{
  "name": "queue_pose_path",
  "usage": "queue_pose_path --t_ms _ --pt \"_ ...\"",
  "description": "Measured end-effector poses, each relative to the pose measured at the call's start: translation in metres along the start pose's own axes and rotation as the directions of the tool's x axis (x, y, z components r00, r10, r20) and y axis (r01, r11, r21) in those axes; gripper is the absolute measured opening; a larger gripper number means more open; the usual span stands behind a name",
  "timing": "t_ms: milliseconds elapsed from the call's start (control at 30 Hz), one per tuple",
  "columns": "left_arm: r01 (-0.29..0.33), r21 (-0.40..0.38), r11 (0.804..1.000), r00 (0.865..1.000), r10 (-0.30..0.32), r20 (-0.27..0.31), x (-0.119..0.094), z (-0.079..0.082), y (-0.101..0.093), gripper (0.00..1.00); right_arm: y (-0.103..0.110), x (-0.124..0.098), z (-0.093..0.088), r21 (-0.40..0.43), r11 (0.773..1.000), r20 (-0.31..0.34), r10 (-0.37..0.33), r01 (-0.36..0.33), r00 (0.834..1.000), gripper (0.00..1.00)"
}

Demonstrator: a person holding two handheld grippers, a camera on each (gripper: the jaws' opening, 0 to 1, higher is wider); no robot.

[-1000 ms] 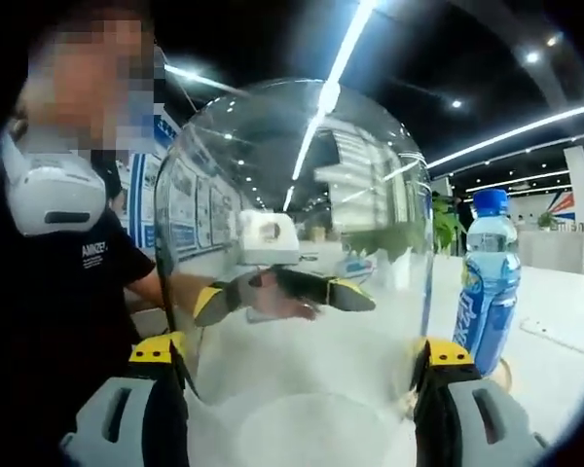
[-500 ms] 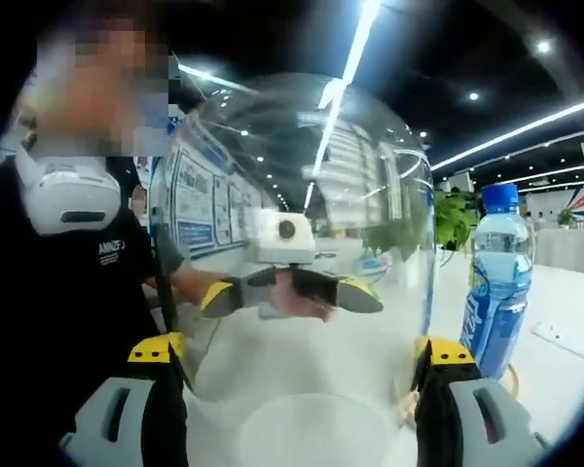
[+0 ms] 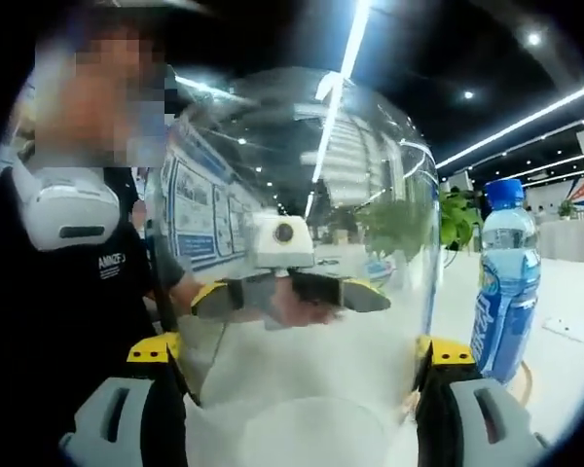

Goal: Open the cover put in the Mizone put the cover back on

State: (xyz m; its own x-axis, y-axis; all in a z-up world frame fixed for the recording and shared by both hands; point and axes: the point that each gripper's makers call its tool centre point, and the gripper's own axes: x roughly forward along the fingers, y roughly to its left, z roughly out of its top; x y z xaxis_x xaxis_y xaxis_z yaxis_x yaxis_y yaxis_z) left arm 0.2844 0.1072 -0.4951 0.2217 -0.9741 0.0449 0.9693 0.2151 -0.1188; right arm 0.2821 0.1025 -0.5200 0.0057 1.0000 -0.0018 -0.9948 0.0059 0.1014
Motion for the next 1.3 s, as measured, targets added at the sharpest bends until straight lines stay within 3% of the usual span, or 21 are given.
queue_pose_path --t_ms 133,267,433,633,800,1033,1300 --pt "-0.002 0.01 1.0 1.0 0.002 0.022 -0.001 0.009 -0.005 0.76 0.007 0.001 0.018 -0.03 1.0 0.026 0.0 0.001 1.0 0.91" --pt "0.002 0.05 0.999 0.999 0.0 -0.038 0.001 0.011 -0.016 0.77 0.015 0.001 0.021 -0.069 0.998 -0.038 0.002 -0.004 0.999 0.91" --pt "-0.005 0.032 0.999 0.999 0.006 -0.04 0.002 0.025 -0.018 0.77 0.018 -0.002 0.035 -0.053 0.999 -0.008 -0.002 0.001 1.0 0.91" --pt "-0.016 0.063 0.998 0.996 0.022 -0.089 0.005 0.039 -0.027 0.8 0.028 -0.001 0.051 -0.086 0.996 -0.034 -0.017 0.014 0.999 0.91" --pt "-0.039 0.066 0.997 0.995 0.045 -0.09 0.005 0.048 -0.035 0.81 0.035 -0.003 0.065 -0.11 0.994 -0.06 -0.018 0.012 0.998 0.91" --pt "-0.063 0.068 0.996 0.996 0.067 -0.059 0.006 0.078 -0.041 0.81 0.04 -0.006 0.09 -0.09 0.996 0.018 -0.002 0.003 1.0 0.91" --pt "-0.075 0.041 0.996 0.996 0.077 -0.044 0.01 0.11 -0.04 0.81 0.041 -0.008 0.122 -0.056 0.998 0.063 0.0 0.004 0.998 0.9"
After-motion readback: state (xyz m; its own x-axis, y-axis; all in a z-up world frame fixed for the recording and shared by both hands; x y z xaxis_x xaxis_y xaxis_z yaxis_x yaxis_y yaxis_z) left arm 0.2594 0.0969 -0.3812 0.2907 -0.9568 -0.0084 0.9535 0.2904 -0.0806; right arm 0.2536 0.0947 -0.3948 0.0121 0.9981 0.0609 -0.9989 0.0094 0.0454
